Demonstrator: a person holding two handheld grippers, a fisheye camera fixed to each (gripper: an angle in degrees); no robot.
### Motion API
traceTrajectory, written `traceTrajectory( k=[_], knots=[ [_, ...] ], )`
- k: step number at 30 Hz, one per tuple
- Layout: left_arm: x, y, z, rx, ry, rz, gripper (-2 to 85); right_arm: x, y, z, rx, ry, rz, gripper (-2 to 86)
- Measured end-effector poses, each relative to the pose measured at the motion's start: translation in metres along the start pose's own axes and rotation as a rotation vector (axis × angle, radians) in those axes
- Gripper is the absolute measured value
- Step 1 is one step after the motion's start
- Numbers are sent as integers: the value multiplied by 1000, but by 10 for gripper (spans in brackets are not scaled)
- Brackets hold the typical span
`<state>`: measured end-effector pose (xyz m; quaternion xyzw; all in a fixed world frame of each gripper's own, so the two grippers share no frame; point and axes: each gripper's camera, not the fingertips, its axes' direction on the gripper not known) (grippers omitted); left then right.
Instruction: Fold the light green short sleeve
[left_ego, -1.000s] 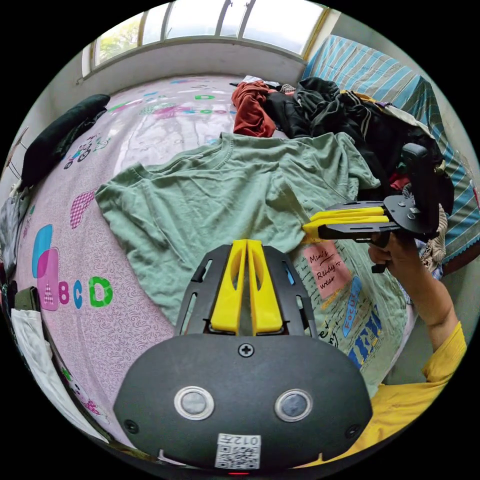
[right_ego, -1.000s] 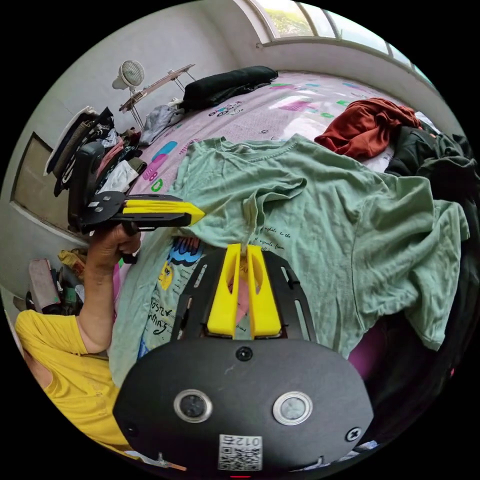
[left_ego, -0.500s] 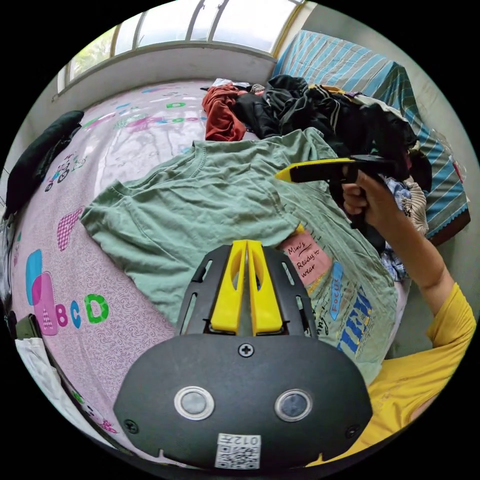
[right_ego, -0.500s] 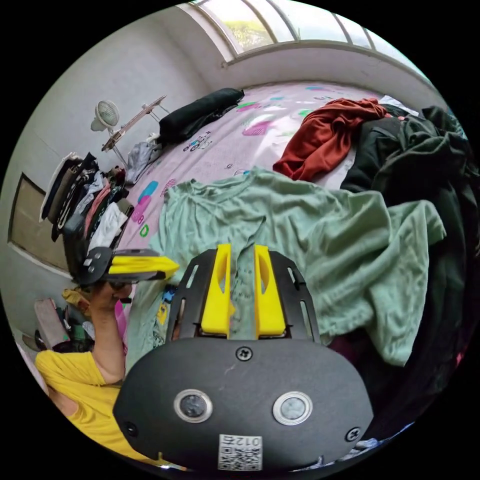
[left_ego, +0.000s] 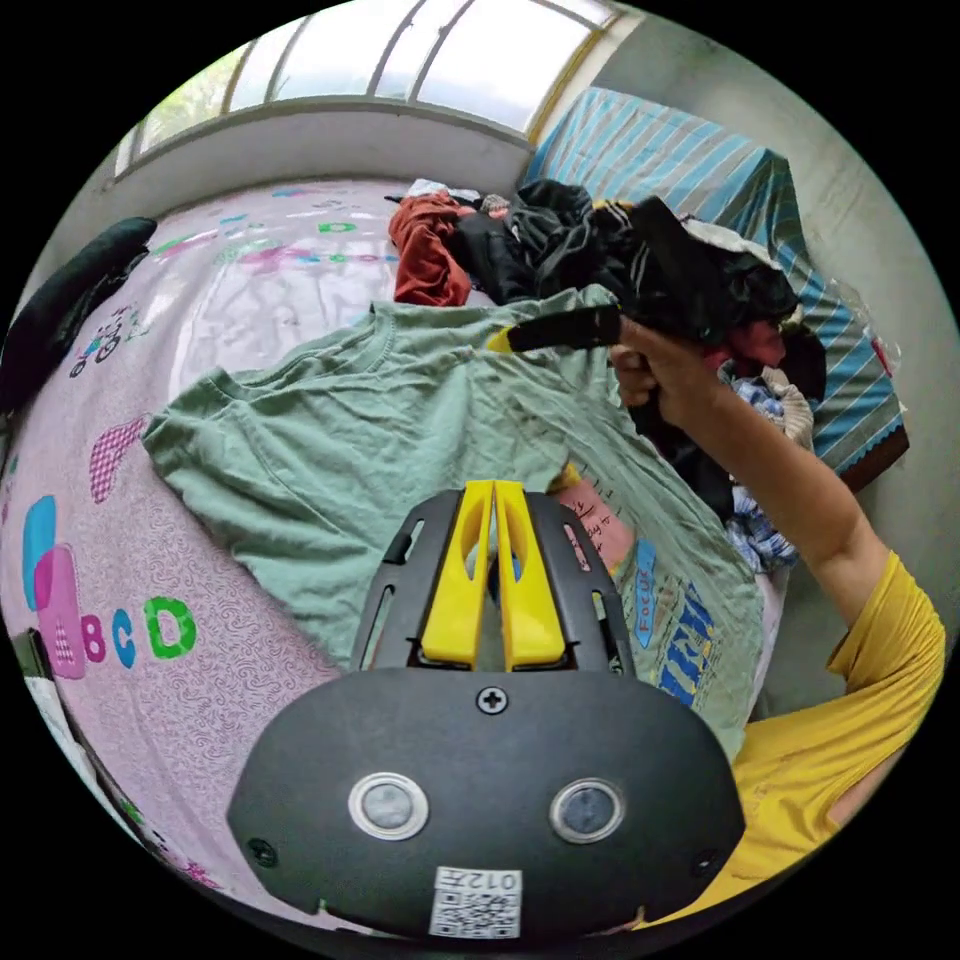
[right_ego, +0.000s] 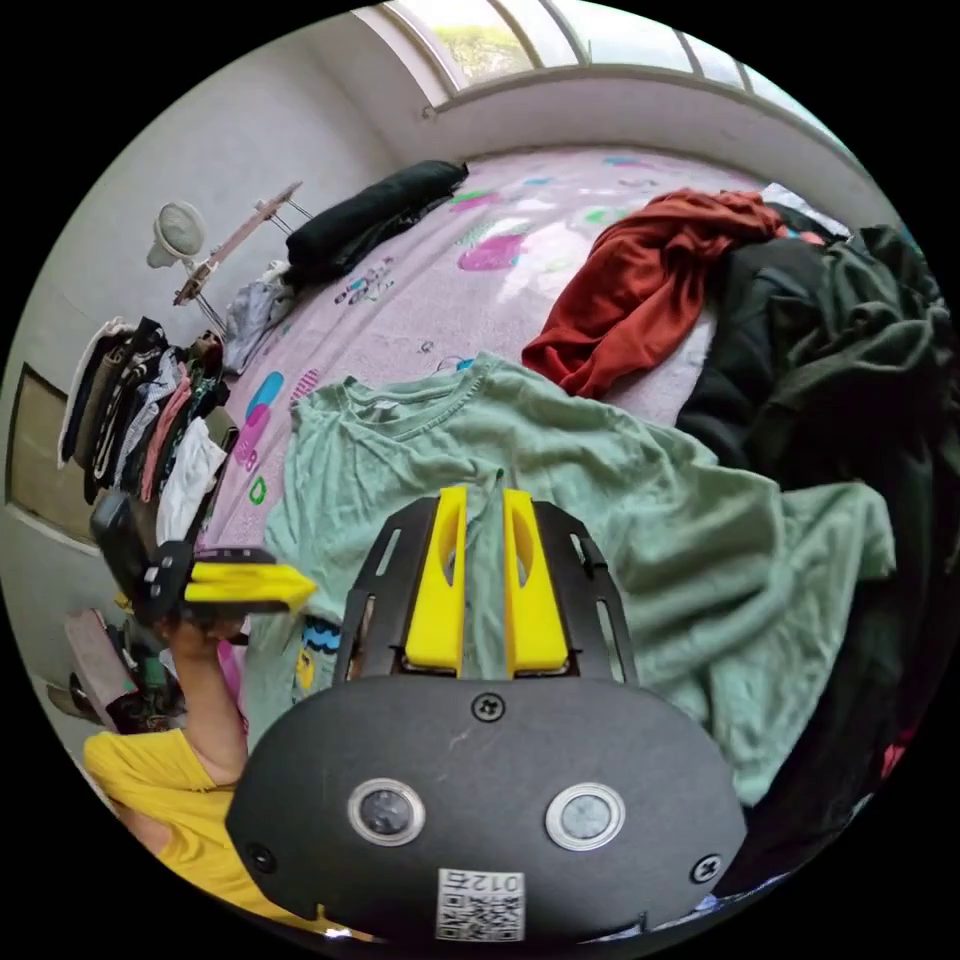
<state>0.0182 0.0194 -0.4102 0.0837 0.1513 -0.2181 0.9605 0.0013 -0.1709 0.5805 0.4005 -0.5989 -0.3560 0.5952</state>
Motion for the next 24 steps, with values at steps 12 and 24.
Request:
traceTrajectory(
  k=[12, 24],
  knots=[
    [-39, 0, 20, -64, -81, -280, 3, 85, 232, -261, 396, -73, 434, 92],
    [5, -11, -32, 179, -149, -262, 7, 19, 255, -324, 583, -72, 336, 30]
  ],
)
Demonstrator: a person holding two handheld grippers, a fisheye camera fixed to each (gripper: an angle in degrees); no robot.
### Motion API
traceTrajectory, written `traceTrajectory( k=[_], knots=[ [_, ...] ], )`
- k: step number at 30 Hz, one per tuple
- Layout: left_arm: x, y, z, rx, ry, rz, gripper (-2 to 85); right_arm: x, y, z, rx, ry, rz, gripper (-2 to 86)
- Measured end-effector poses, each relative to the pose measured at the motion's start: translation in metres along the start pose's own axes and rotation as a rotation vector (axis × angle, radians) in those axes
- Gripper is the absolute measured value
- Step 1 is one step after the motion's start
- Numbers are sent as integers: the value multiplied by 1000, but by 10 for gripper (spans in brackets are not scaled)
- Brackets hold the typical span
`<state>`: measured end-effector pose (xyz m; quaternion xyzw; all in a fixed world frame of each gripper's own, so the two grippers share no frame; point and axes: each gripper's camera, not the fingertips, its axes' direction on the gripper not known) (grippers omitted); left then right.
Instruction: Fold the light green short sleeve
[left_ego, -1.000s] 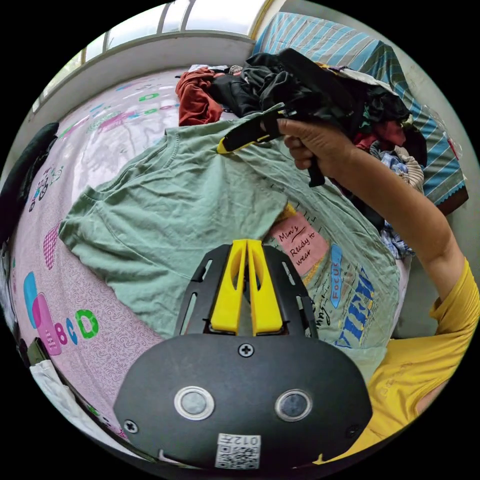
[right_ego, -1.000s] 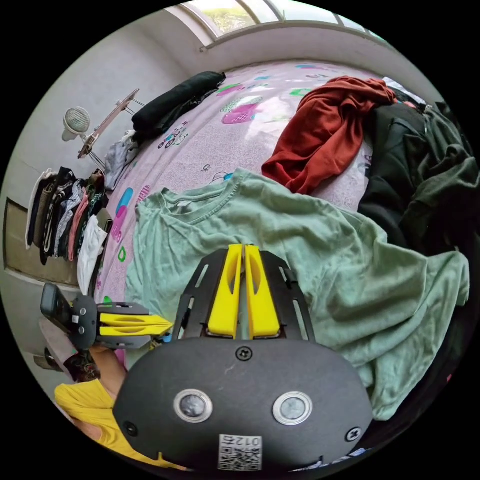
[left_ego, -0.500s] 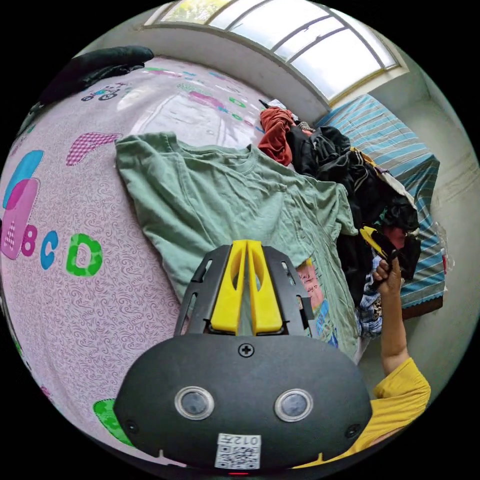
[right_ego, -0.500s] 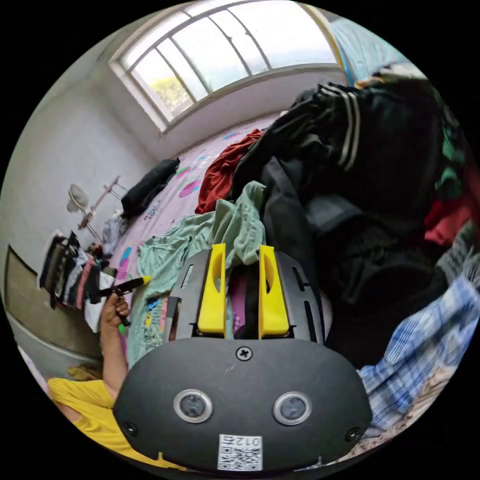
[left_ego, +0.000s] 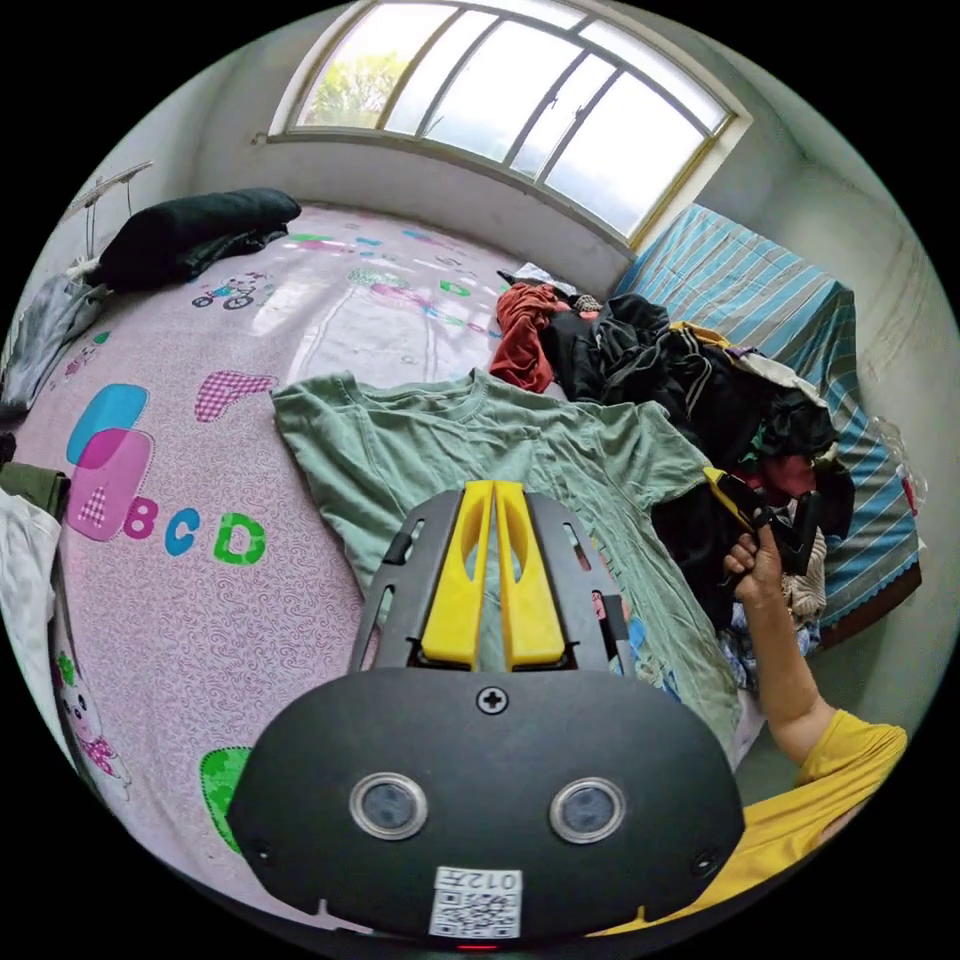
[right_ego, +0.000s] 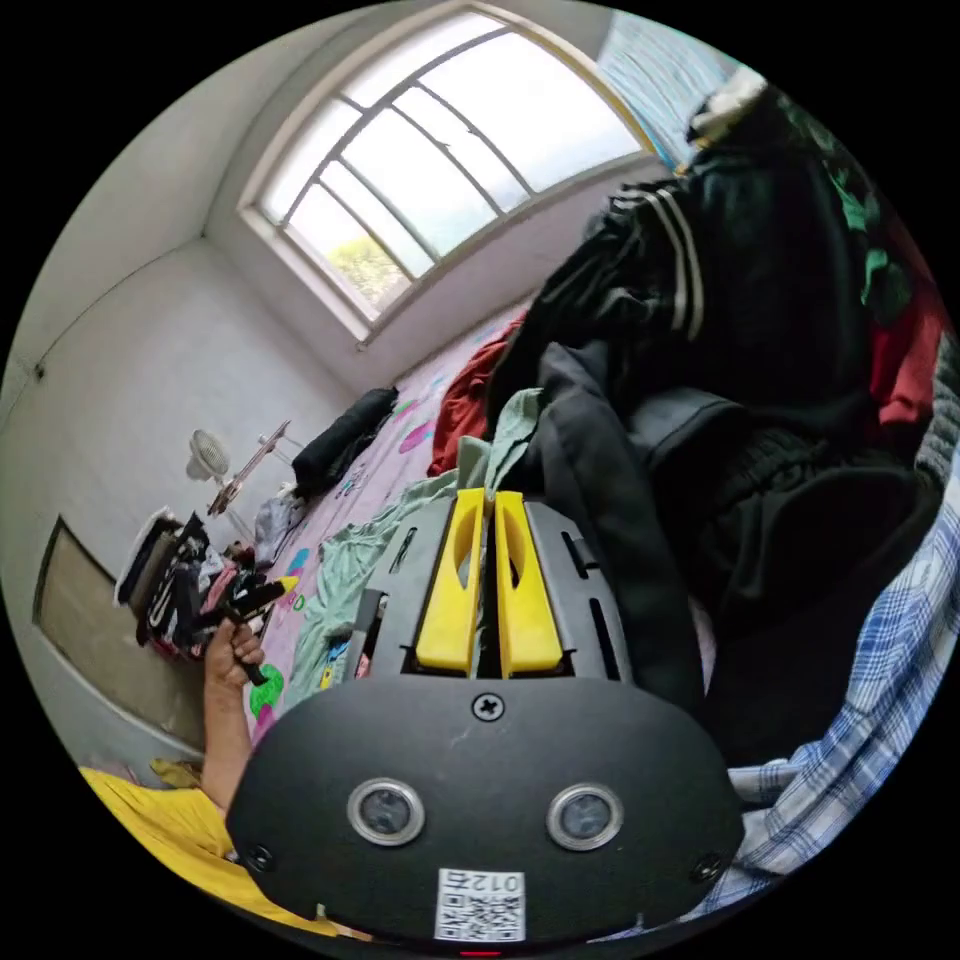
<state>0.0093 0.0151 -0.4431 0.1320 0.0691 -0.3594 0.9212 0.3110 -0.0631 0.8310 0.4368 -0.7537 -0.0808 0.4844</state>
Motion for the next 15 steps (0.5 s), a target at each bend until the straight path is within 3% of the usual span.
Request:
traceTrajectory(
  k=[5, 10, 15],
  knots=[
    [66, -62, 15, -93, -40, 60, 16, -24, 51, -14, 51, -34, -39, 22],
    [199, -152, 128, -321, -55, 309, 73, -44, 68, -20, 44, -61, -42, 22],
    [257, -187, 233, -512, -33, 279, 113, -69, 93, -29, 26, -26, -86, 22]
  ],
)
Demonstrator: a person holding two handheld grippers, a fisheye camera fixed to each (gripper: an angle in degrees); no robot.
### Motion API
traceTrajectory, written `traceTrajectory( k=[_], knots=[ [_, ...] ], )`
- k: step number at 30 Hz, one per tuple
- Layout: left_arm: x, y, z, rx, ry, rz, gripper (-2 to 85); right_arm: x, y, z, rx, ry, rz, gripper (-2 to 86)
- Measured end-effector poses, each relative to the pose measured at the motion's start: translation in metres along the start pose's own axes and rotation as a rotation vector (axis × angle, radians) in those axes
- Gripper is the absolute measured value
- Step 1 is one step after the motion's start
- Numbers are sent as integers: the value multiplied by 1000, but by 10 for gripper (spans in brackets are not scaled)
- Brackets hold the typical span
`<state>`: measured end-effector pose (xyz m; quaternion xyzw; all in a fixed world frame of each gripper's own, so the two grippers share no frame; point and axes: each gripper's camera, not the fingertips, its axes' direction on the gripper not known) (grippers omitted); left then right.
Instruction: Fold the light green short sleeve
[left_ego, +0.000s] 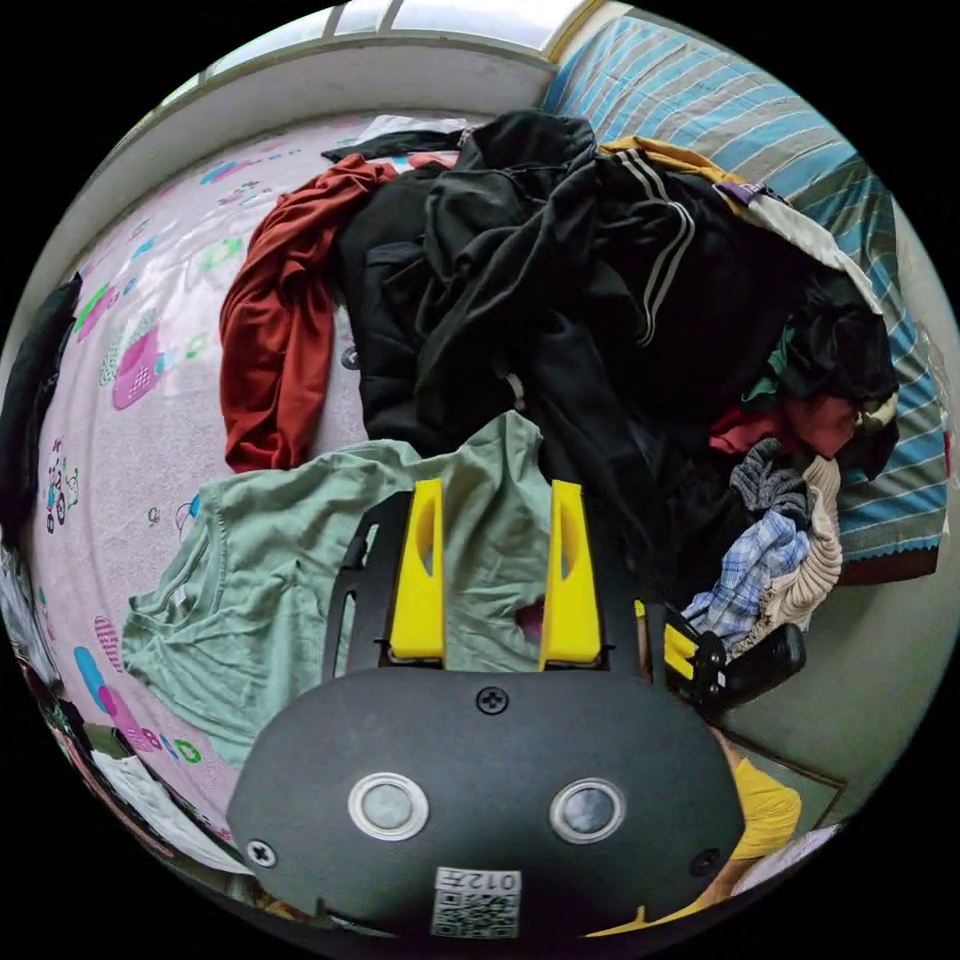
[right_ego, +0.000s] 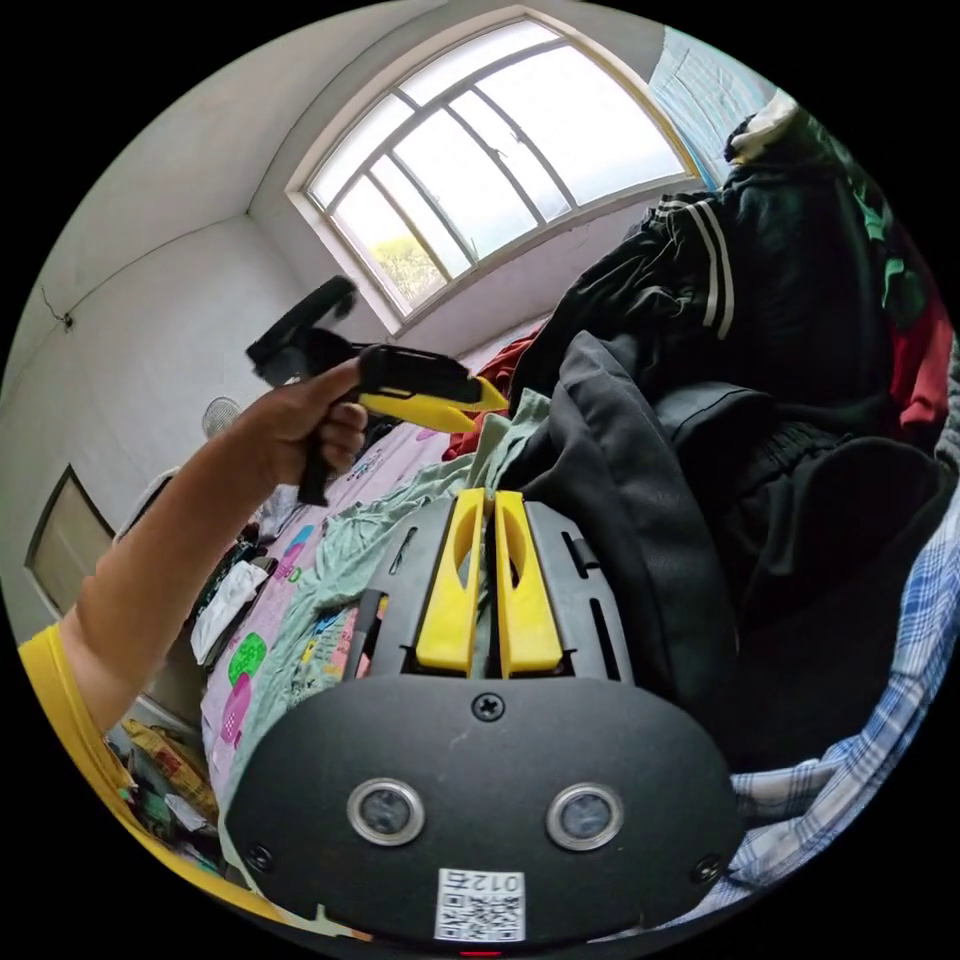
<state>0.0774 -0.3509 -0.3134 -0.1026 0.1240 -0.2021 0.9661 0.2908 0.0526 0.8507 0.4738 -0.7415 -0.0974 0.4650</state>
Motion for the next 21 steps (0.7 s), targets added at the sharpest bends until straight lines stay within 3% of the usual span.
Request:
traceTrajectory(
  k=[7, 12, 14, 17, 19, 21],
  knots=[
    [13, -34, 30, -10, -205, -17, 66, -52, 44, -9, -4, 108, -120, 22],
    [-14, -23, -6, 16, -160, 28, 59, -121, 87, -16, 59, 264, -304, 22],
    [-35, -16, -17, 43, -90, 37, 62, -168, 113, -16, 96, 305, -420, 22],
    [-100, 5, -20, 91, 117, -121, 61, -220, 142, -1, 50, 286, -547, 22],
    [-159, 34, -9, 168, 412, -193, 51, -243, 160, 12, 22, 257, -590, 22],
    [-200, 60, 3, 215, 585, -268, 55, -258, 177, 29, -17, 227, -609, 22]
  ],
)
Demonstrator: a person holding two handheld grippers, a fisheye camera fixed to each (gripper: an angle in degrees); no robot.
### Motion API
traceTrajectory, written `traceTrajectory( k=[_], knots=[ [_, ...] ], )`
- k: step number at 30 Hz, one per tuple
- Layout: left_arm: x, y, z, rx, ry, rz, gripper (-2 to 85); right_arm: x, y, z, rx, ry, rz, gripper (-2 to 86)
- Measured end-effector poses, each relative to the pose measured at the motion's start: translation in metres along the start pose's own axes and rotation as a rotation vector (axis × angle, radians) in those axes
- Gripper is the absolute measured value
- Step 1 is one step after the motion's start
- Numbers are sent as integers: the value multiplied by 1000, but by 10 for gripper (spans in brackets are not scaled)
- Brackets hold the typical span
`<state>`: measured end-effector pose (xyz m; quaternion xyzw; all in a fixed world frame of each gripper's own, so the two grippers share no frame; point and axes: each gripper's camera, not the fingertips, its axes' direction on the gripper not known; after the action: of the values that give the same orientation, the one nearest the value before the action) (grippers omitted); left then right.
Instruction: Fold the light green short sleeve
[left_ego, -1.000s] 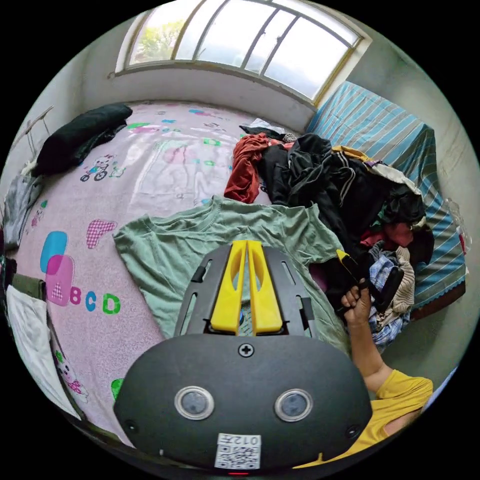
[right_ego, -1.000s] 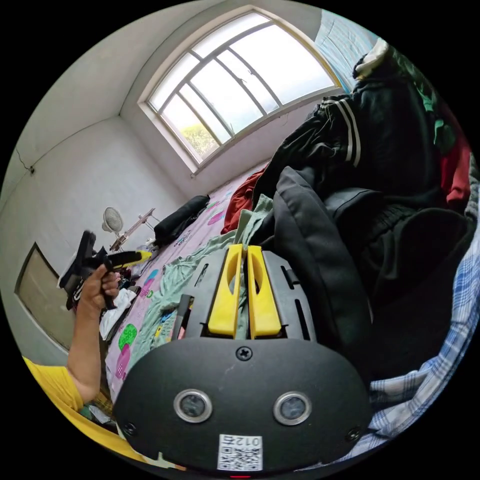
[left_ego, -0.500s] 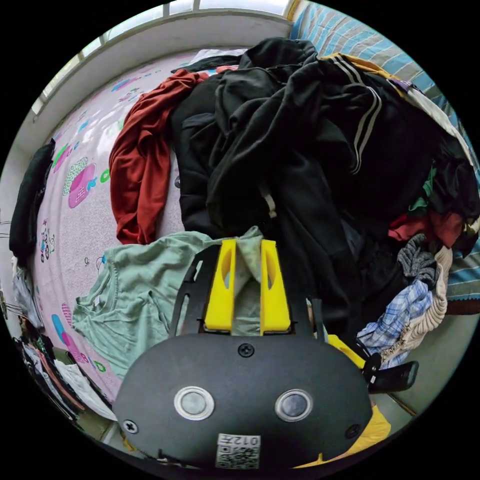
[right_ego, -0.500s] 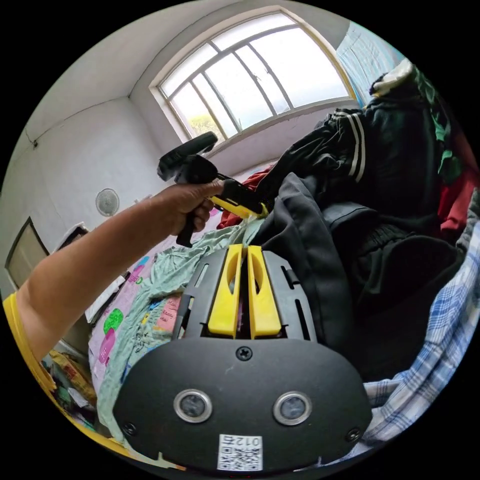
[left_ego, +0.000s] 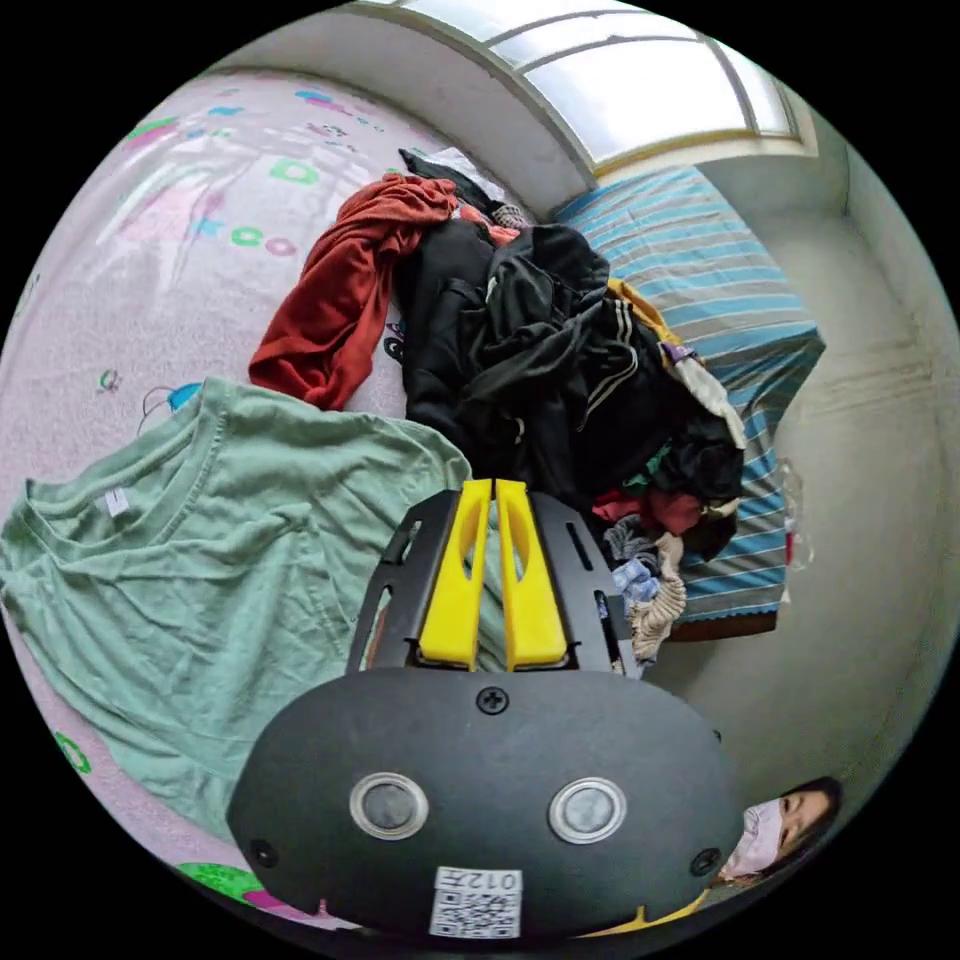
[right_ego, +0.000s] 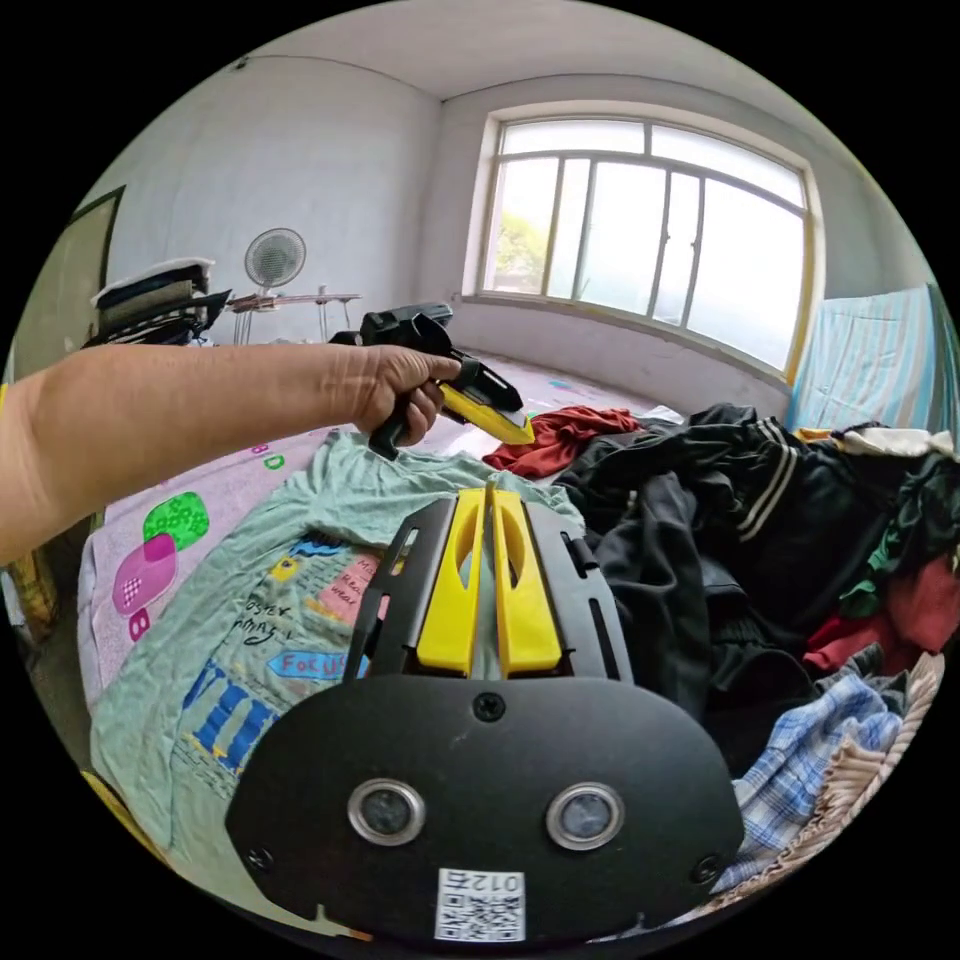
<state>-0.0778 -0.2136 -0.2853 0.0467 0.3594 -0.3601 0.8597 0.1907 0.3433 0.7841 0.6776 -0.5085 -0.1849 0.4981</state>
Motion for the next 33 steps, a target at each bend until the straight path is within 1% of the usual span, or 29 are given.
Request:
traceTrajectory(
  k=[1, 2, 5, 7, 9, 12, 15, 18, 20, 22, 24, 26, 29, 33],
  knots=[
    [-25, 10, -8, 9, 49, -40, 63, -15, 5, 8, -14, -21, -4, 22],
    [-34, 14, -11, 2, 60, -41, 69, -26, 13, 16, -27, -39, 0, 22],
    [-67, 33, -3, -106, 65, -41, 114, -38, 40, 32, -44, -68, 42, 23],
    [-82, 41, 14, -182, 116, -38, 140, -38, 57, 40, -57, -85, 77, 24],
    [-89, 44, 25, -207, 146, -40, 153, -36, 72, 44, -62, -96, 103, 24],
    [-98, 43, 37, -215, 119, -77, 167, -31, 94, 42, -38, -88, 132, 24],
    [-105, 47, 38, -195, 128, -116, 168, -14, 114, 32, 30, -95, 199, 23],
    [-107, 53, 41, -195, 197, -112, 151, 3, 130, 29, 64, -117, 242, 23],
    [-109, 54, 45, -199, 202, -113, 130, 5, 142, 31, 75, -118, 236, 22],
    [-112, 53, 43, -159, 181, -109, 80, 0, 152, 33, 75, -115, 220, 23],
    [-114, 51, 33, -110, 137, -114, 44, -8, 162, 38, 64, -104, 188, 23],
    [-114, 49, 14, -52, 123, -107, 28, -25, 172, 49, 39, -92, 120, 23],
    [-103, 42, -27, -4, 76, -22, 14, -53, 174, 73, 14, -105, 32, 23],
    [-93, 38, -82, 17, -79, 74, 7, -91, 168, 116, -31, -164, -29, 22]
  ],
)
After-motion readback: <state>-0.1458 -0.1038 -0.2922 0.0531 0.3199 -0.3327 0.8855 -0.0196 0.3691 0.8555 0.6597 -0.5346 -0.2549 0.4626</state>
